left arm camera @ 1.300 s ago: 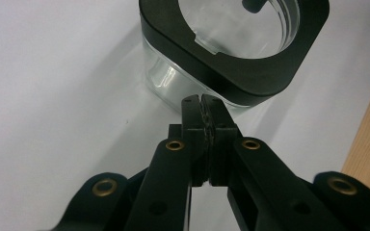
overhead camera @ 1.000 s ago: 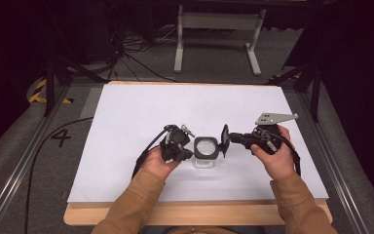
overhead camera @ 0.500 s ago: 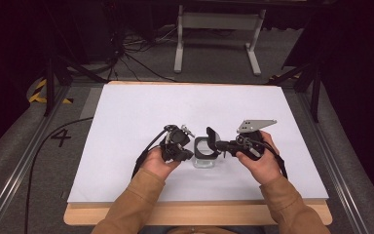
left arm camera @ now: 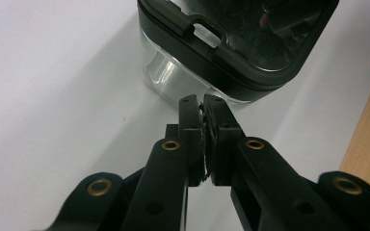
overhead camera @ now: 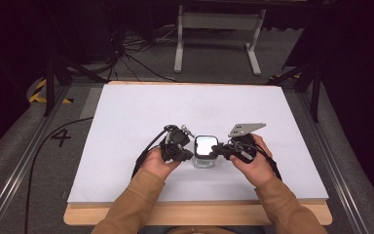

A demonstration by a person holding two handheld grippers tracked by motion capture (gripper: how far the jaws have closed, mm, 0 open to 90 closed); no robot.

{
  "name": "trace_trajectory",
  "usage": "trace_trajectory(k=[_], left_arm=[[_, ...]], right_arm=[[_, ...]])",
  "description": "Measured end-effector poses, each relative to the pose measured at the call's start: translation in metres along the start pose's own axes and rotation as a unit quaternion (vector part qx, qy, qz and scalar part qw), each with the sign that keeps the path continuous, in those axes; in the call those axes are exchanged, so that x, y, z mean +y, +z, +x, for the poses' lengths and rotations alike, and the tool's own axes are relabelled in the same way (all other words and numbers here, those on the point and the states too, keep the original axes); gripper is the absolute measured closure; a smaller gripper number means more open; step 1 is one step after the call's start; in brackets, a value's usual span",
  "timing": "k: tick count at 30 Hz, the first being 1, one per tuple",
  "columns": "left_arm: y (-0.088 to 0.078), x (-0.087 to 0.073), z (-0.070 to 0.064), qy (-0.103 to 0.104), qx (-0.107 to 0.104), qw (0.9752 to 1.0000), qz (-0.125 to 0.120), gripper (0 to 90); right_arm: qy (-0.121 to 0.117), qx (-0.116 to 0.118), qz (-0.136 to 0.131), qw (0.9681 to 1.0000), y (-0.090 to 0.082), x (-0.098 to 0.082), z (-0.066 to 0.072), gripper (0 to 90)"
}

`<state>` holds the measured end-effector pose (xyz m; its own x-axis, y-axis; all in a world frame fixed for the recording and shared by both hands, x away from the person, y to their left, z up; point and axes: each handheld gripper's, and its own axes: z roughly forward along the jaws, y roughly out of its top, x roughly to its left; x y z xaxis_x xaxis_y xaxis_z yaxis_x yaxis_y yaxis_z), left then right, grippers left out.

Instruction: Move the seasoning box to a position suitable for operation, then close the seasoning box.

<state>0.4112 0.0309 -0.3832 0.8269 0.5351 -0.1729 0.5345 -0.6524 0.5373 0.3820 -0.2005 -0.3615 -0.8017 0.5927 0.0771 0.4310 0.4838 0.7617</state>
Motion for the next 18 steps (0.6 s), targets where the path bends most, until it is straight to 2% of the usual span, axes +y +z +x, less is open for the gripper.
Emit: trace_trajectory(k=[3, 10, 13, 14, 18], left_arm=[[-0.008, 0.000, 0.001, 0.002, 0.004, 1.0000, -0.005, 85.1], [-0.044, 0.004, 0.008, 0.000, 0.012, 0.9984, -0.055, 84.5], [-0.057, 0.002, 0.011, -0.010, 0.015, 0.9971, -0.074, 83.8], [-0.062, 0.001, 0.014, -0.007, 0.018, 0.9967, -0.079, 83.6], [-0.080, -0.004, 0.022, -0.020, 0.025, 0.9936, -0.109, 82.3]], right_arm=[[0.000, -0.002, -0.008, 1.0000, -0.006, 0.002, 0.000, 90.0], [0.020, -0.022, -0.031, 0.9991, -0.031, -0.004, -0.009, 90.0], [0.025, -0.029, -0.026, 0.9989, -0.038, -0.007, -0.012, 90.0], [0.024, -0.030, -0.023, 0.9990, -0.040, -0.008, -0.014, 90.0], [0.023, -0.028, -0.007, 0.9993, -0.045, -0.013, -0.020, 90.0]])
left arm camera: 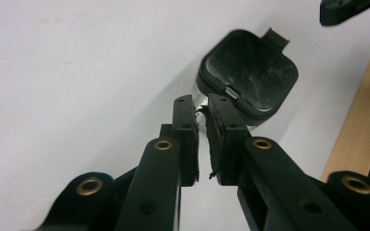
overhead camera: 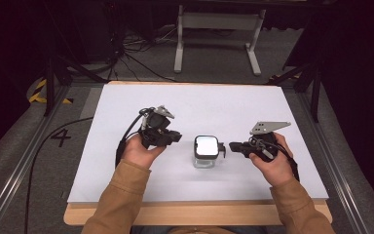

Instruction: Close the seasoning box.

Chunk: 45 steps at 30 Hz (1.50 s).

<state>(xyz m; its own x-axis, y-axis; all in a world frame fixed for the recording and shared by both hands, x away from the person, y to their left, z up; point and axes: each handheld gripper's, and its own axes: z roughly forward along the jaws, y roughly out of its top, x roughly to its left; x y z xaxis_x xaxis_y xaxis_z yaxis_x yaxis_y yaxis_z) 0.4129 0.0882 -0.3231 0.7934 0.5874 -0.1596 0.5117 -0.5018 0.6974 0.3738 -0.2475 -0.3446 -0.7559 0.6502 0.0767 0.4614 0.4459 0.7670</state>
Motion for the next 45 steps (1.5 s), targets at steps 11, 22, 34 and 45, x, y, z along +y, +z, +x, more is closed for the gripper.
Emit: trace_trajectory(k=[11, 22, 34, 45], left_arm=[[-0.028, -0.007, 0.011, -0.022, 0.011, 0.9992, -0.033, 80.8], [-0.026, -0.009, 0.014, -0.026, 0.009, 0.9993, -0.025, 80.3], [-0.028, -0.017, 0.014, -0.036, 0.015, 0.9990, -0.022, 79.4], [-0.036, -0.028, 0.014, -0.047, 0.027, 0.9983, -0.019, 78.7]], right_arm=[[0.006, 0.033, 0.048, 0.9983, 0.005, -0.013, -0.011, 90.0], [0.002, 0.060, 0.100, 0.9932, 0.034, -0.024, -0.014, 90.0], [0.001, 0.058, 0.094, 0.9938, 0.050, -0.025, -0.019, 90.0], [0.008, 0.041, 0.081, 0.9959, 0.052, -0.020, -0.033, 90.0]])
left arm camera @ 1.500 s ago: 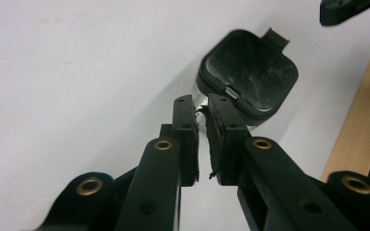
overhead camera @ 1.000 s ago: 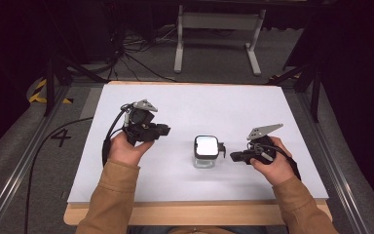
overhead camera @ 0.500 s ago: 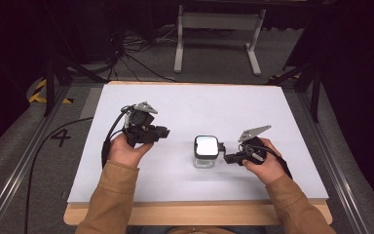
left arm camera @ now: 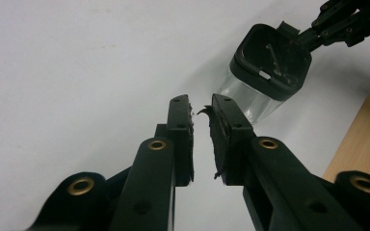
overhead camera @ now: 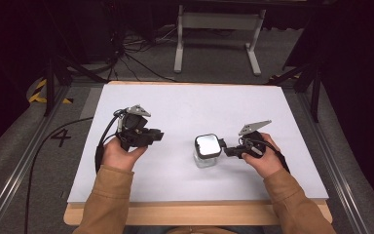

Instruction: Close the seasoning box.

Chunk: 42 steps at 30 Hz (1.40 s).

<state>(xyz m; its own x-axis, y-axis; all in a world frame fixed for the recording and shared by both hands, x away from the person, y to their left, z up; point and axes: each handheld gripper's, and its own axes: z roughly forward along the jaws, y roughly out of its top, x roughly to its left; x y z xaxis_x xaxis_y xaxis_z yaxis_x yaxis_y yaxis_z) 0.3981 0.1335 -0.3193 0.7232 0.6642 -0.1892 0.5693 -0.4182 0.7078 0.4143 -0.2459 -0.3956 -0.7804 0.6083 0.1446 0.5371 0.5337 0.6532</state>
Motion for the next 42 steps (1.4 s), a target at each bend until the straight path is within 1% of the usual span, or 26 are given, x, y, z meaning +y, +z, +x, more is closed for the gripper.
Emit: trace_trajectory(k=[3, 6, 8, 9, 12, 13, 14, 15, 16, 17, 18, 22, 23, 24, 25, 26, 28, 31, 32, 34, 35, 37, 38, 40, 41, 42], left_arm=[[-0.001, -0.003, 0.000, -0.002, 0.003, 1.0000, 0.002, 78.5], [-0.004, -0.007, 0.000, -0.006, 0.007, 0.9999, 0.005, 78.5], [-0.005, -0.010, 0.000, -0.014, 0.011, 0.9998, 0.003, 78.6], [-0.005, -0.010, 0.001, -0.009, 0.011, 0.9999, 0.006, 78.7], [-0.004, -0.012, -0.001, -0.013, 0.016, 0.9997, 0.010, 79.5], [-0.004, -0.012, -0.001, -0.008, 0.017, 0.9997, 0.013, 79.9], [-0.003, -0.012, -0.001, -0.010, 0.016, 0.9997, 0.014, 80.1], [-0.001, -0.012, -0.001, -0.004, 0.017, 0.9998, 0.013, 80.4], [0.000, -0.012, -0.002, -0.005, 0.017, 0.9997, 0.016, 80.9], [0.002, -0.011, -0.003, -0.003, 0.017, 0.9997, 0.015, 81.3], [0.003, -0.010, -0.002, 0.003, 0.015, 0.9996, 0.022, 81.7], [0.009, -0.008, -0.003, 0.007, 0.015, 0.9997, 0.018, 84.3], [0.016, -0.006, -0.004, 0.012, 0.012, 0.9997, 0.015, 84.3], [0.019, -0.005, -0.004, 0.019, 0.017, 0.9996, 0.015, 88.6], [0.024, -0.004, -0.005, 0.023, 0.017, 0.9995, 0.013, 89.7], [0.029, -0.003, -0.005, 0.032, 0.013, 0.9993, 0.013, 89.9], [0.041, -0.001, -0.004, 0.039, -0.002, 0.9992, 0.011, 90.0], [0.062, 0.000, -0.003, 0.056, -0.023, 0.9982, 0.005, 90.0], [0.068, 0.001, -0.003, 0.054, -0.027, 0.9982, 0.005, 90.0], [0.077, 0.002, -0.002, 0.049, -0.035, 0.9982, 0.005, 90.0], [0.083, 0.003, -0.001, 0.055, -0.038, 0.9977, 0.010, 90.0], [0.092, 0.004, -0.002, 0.056, -0.037, 0.9977, 0.009, 90.0], [0.096, 0.004, -0.002, 0.062, -0.036, 0.9974, 0.012, 90.0], [0.104, 0.006, -0.002, 0.067, -0.040, 0.9967, 0.022, 90.0], [0.107, 0.005, -0.003, 0.064, -0.042, 0.9968, 0.022, 89.9], [0.111, 0.006, -0.002, 0.071, -0.042, 0.9963, 0.022, 89.9]], right_arm=[[0.003, 0.001, 0.000, 1.0000, 0.002, 0.001, -0.004, 90.0], [0.006, -0.006, -0.006, 0.9999, 0.005, 0.004, -0.008, 90.0], [0.005, -0.012, -0.010, 0.9999, 0.007, 0.006, -0.011, 90.0], [0.007, -0.012, -0.015, 0.9998, 0.008, 0.007, -0.012, 90.0], [0.001, -0.024, -0.023, 0.9994, 0.012, 0.008, -0.018, 90.0], [-0.002, -0.027, -0.024, 0.9993, 0.013, 0.007, -0.020, 90.0], [-0.004, -0.027, -0.022, 0.9994, 0.014, 0.006, -0.021, 90.0], [-0.004, -0.030, -0.021, 0.9993, 0.015, 0.006, -0.022, 90.0], [-0.001, -0.031, -0.021, 0.9993, 0.014, 0.005, -0.022, 90.0], [-0.001, -0.030, -0.023, 0.9993, 0.013, 0.005, -0.022, 90.0], [0.004, -0.026, -0.022, 0.9994, 0.010, 0.006, -0.021, 90.0], [0.007, -0.023, -0.027, 0.9993, 0.003, 0.005, -0.019, 90.0], [0.008, -0.027, -0.032, 0.9991, -0.003, 0.005, -0.018, 90.0], [0.012, -0.038, -0.041, 0.9983, -0.013, 0.003, -0.018, 90.0], [0.014, -0.041, -0.046, 0.9980, -0.017, 0.002, -0.018, 90.0], [0.016, -0.047, -0.052, 0.9974, -0.023, 0.000, -0.019, 90.0], [0.025, -0.056, -0.065, 0.9960, -0.035, -0.004, -0.020, 90.0], [0.035, -0.065, -0.083, 0.9938, -0.054, -0.011, -0.022, 90.0], [0.039, -0.068, -0.087, 0.9932, -0.058, -0.014, -0.023, 90.0], [0.048, -0.074, -0.093, 0.9918, -0.066, -0.019, -0.025, 90.0], [0.051, -0.077, -0.093, 0.9914, -0.069, -0.021, -0.025, 90.0], [0.058, -0.084, -0.096, 0.9902, -0.074, -0.027, -0.026, 90.0], [0.061, -0.086, -0.097, 0.9897, -0.077, -0.029, -0.026, 90.0], [0.064, -0.091, -0.098, 0.9889, -0.080, -0.033, -0.026, 90.0], [0.068, -0.091, -0.099, 0.9886, -0.082, -0.035, -0.026, 90.0], [0.067, -0.094, -0.098, 0.9884, -0.083, -0.036, -0.026, 90.0]])
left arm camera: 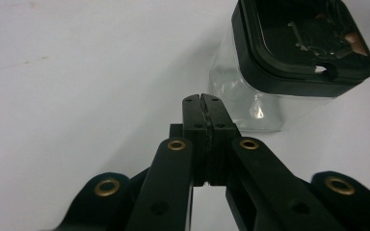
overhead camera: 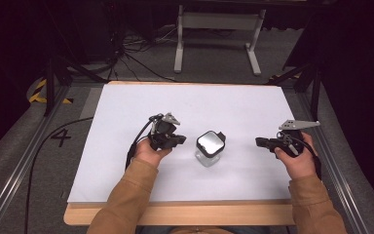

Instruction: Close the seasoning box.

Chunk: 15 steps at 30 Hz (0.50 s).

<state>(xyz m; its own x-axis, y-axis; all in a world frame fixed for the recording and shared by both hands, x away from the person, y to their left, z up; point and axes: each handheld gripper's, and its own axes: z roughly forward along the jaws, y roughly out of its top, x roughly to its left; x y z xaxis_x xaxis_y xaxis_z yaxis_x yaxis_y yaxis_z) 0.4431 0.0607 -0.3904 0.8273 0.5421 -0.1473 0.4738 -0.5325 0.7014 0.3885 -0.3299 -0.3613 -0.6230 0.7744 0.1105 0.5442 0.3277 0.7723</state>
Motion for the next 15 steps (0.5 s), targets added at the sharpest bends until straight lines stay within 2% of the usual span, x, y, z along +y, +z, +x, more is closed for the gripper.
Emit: trace_trajectory(k=[3, 4, 5, 7, 11, 12, 14, 15], left_arm=[[0.011, 0.001, -0.001, 0.004, -0.004, 0.9999, 0.011, 89.9], [0.016, 0.001, -0.002, 0.001, -0.006, 1.0000, 0.007, 89.9], [0.019, 0.002, -0.002, 0.004, -0.009, 0.9998, 0.017, 89.9], [0.026, 0.002, -0.005, 0.006, -0.008, 0.9998, 0.015, 89.9], [0.031, 0.003, -0.009, 0.015, -0.006, 0.9997, 0.019, 89.9], [0.032, 0.004, -0.009, 0.019, -0.008, 0.9995, 0.022, 90.0], [0.034, 0.003, -0.011, 0.019, -0.020, 0.9996, 0.012, 89.9], [0.035, 0.004, -0.011, 0.027, -0.016, 0.9993, 0.022, 89.9]], right_arm=[[0.002, -0.001, -0.001, 1.0000, -0.003, -0.003, 0.000, 90.0], [0.002, -0.003, 0.000, 1.0000, -0.004, -0.003, 0.001, 90.0], [0.005, -0.001, -0.001, 1.0000, -0.004, -0.004, 0.001, 90.0], [0.002, -0.003, -0.001, 1.0000, -0.005, -0.005, 0.001, 90.0], [0.004, 0.000, 0.000, 1.0000, -0.005, -0.006, 0.001, 90.0], [0.003, 0.000, 0.000, 1.0000, -0.004, -0.006, 0.001, 90.0], [0.001, 0.002, 0.000, 1.0000, -0.004, -0.006, 0.002, 90.0], [0.001, 0.002, 0.000, 1.0000, -0.004, -0.006, 0.002, 90.0]])
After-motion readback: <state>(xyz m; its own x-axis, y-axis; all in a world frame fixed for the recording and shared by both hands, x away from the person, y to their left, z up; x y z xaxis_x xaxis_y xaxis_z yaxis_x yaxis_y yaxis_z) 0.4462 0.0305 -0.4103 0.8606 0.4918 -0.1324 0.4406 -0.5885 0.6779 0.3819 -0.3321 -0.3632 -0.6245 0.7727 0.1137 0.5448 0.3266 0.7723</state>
